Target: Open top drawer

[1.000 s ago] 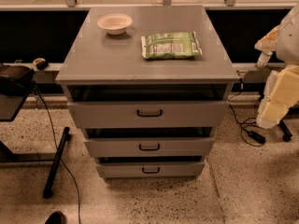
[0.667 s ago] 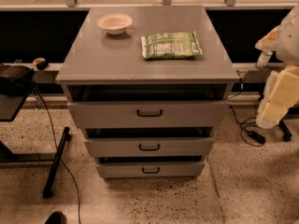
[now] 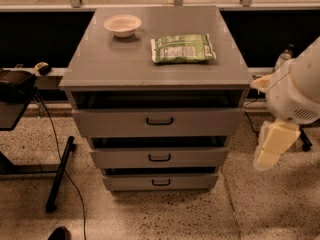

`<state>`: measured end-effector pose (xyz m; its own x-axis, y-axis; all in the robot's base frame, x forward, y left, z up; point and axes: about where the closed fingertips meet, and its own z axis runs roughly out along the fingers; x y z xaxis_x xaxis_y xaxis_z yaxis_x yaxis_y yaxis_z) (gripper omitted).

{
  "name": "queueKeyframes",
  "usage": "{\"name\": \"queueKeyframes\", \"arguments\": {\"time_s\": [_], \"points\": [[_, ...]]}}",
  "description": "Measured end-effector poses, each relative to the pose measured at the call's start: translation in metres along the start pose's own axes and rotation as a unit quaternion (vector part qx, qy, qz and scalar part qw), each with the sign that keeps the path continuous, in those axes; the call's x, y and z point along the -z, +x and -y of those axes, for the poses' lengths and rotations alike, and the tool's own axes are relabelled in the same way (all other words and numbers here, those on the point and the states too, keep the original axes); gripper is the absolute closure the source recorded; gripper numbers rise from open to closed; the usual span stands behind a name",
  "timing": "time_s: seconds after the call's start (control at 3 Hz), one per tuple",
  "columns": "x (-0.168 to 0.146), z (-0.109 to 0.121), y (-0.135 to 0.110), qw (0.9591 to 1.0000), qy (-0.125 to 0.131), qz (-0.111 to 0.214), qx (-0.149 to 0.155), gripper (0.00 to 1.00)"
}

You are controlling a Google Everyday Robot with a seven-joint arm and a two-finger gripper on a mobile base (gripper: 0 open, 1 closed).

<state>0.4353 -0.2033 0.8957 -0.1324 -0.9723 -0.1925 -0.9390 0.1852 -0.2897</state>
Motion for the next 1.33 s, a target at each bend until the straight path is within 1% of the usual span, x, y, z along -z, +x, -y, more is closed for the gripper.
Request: {"name": "queueKeyframes", "arguments": {"time_s": [0.33, 0.67, 1.0, 1.33], "points": [[-0.011, -0.003, 0.000, 1.0000, -0.002, 0.001, 0.006, 0.00], [-0.019, 0.000, -0.004, 0.9998, -0.007, 0.006, 0.020, 0.00], [-0.080, 0.006, -0.005, 0.9985, -0.024, 0.028, 0.040, 0.00], [-0.157, 0.027, -0.007, 0.9981, -0.022, 0.033, 0.047, 0.00]]}}
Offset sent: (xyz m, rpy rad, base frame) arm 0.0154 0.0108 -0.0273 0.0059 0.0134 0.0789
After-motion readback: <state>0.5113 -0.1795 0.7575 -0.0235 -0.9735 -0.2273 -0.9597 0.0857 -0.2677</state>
